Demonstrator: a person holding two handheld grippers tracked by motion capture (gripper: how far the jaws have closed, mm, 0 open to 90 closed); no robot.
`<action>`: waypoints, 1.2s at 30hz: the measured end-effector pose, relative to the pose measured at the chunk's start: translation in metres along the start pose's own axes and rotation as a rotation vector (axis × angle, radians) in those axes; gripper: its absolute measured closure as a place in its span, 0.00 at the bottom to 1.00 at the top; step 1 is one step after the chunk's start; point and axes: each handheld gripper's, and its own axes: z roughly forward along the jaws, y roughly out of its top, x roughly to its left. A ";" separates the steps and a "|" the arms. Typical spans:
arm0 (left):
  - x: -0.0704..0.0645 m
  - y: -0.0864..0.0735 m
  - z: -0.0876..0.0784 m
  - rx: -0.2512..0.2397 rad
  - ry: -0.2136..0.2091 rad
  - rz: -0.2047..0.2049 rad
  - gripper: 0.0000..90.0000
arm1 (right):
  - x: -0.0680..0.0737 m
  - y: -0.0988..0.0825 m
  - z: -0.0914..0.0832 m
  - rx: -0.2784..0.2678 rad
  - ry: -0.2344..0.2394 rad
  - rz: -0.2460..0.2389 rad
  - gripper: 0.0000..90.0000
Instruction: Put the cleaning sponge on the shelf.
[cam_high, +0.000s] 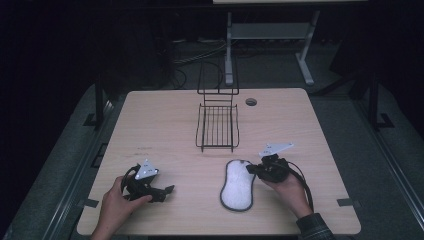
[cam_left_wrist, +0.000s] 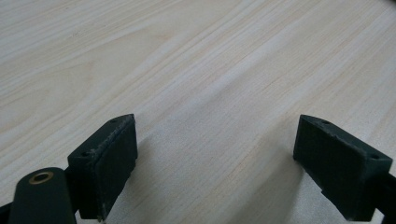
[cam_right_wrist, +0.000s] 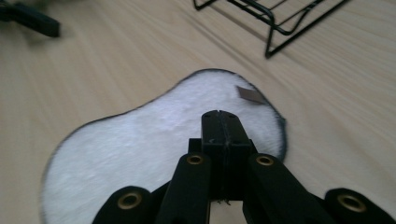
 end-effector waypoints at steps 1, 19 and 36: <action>0.000 0.000 0.000 0.001 0.000 0.001 0.14 | 0.004 -0.001 -0.002 -0.008 0.006 -0.003 0.99; 0.000 0.000 0.000 0.001 0.001 0.004 0.14 | 0.053 -0.021 -0.003 0.030 0.110 -0.054 0.99; 0.000 0.000 0.000 0.001 0.001 0.004 0.14 | 0.051 -0.025 0.001 0.081 0.105 -0.054 0.99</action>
